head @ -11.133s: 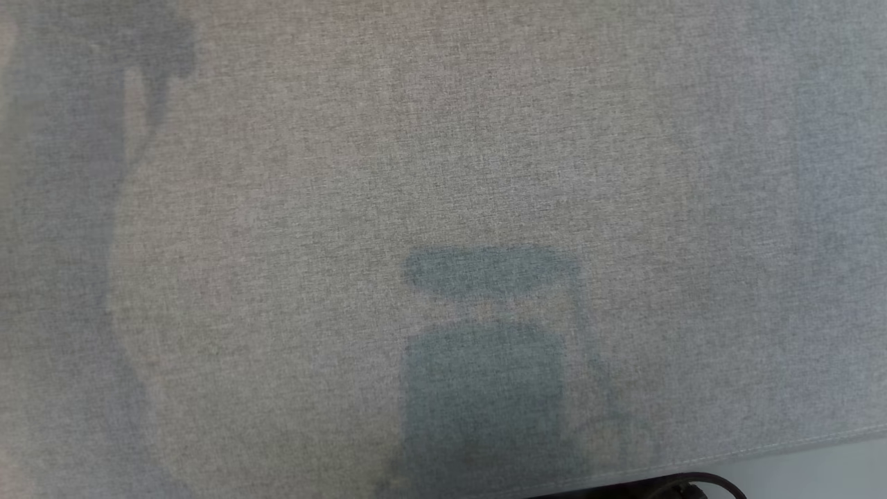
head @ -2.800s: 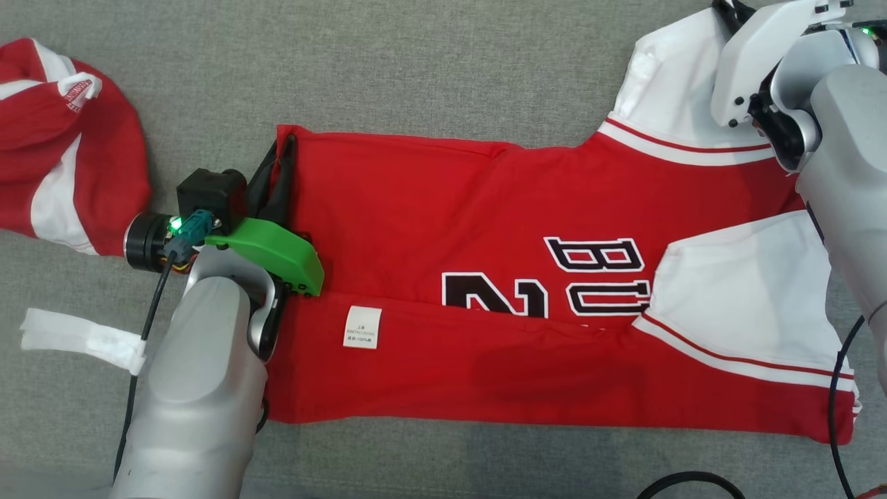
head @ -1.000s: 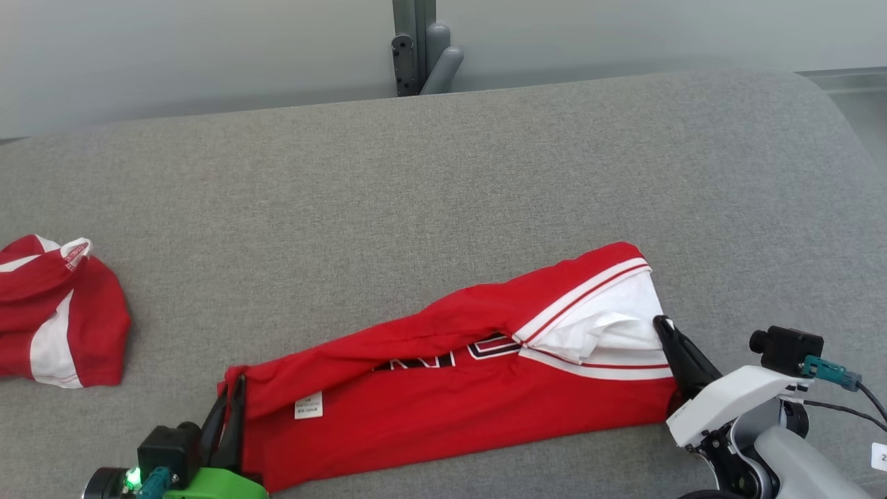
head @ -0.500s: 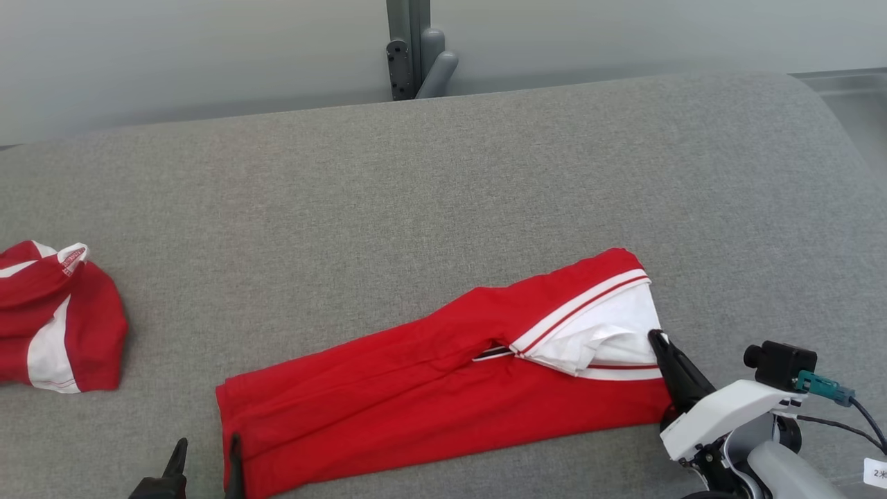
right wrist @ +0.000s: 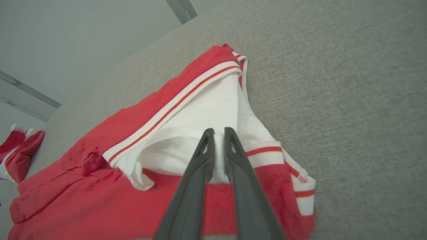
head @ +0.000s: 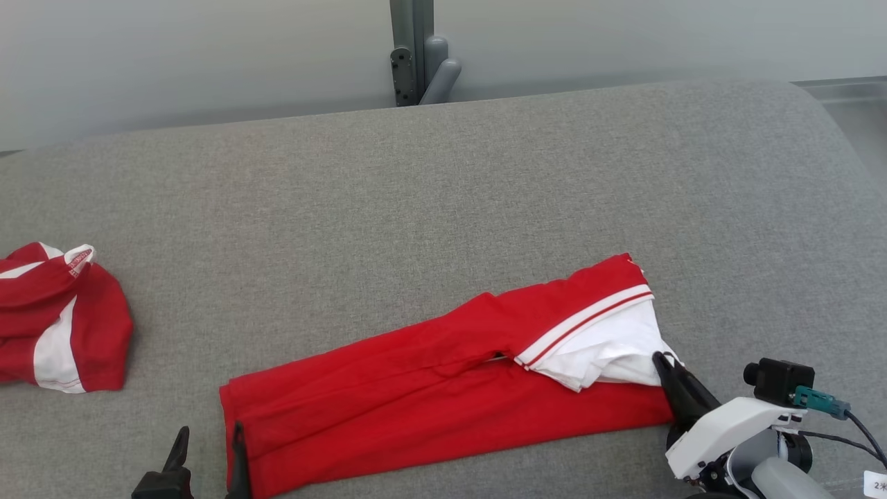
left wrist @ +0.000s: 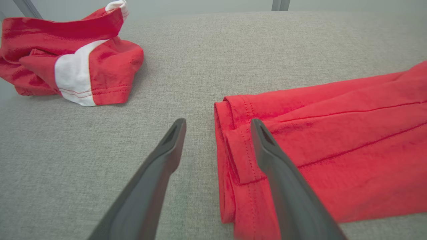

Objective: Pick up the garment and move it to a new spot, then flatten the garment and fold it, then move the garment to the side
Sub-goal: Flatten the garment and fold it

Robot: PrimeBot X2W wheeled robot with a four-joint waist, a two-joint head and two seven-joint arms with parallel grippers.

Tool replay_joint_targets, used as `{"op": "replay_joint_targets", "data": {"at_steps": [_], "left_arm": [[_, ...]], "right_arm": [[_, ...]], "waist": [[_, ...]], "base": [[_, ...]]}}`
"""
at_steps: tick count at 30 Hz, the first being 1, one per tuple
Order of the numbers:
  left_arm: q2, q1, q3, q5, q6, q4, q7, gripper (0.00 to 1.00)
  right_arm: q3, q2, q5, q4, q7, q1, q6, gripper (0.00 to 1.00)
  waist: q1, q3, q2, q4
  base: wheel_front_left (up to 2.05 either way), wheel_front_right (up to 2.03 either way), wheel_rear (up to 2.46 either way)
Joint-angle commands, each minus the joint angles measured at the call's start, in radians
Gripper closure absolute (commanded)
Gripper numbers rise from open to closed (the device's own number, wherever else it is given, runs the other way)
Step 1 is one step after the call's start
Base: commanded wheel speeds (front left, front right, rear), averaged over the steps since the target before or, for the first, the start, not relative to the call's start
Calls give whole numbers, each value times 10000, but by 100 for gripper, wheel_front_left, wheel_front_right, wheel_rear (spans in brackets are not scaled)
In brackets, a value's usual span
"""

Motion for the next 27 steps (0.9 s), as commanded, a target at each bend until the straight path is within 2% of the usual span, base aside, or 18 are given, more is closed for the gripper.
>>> {"op": "replay_joint_targets", "data": {"at_steps": [1,6,10,13,19,27], "left_arm": [[12,-21,34,49,79,-66,-1,0],[2,-100,14,104,79,-236,-1,0],[-2,-150,-89,41,89,-295,-1,0],[0,-207,-176,27,98,-311,-1,0],[3,-297,-271,80,107,-279,-1,0],[4,-435,-226,110,105,-458,-1,0]], "right_arm": [[-78,-8,-130,-2,-59,132,-8,0],[-701,-161,-785,-234,-130,25,-8,0],[-1503,3,-1696,-389,-152,-55,-7,0],[-1667,111,-2383,-218,-136,-196,-5,0],[-1724,320,-3324,1035,91,-701,-5,0],[-1631,623,-3543,2652,877,-1435,-8,0]], "waist": [[0,21,0,23],[0,114,0,135],[0,172,0,329],[0,226,0,510],[0,375,0,897],[0,668,0,1178]], "base": [[0,0,0],[0,0,0],[0,0,0],[0,0,0],[0,0,0],[0,0,0]]}}
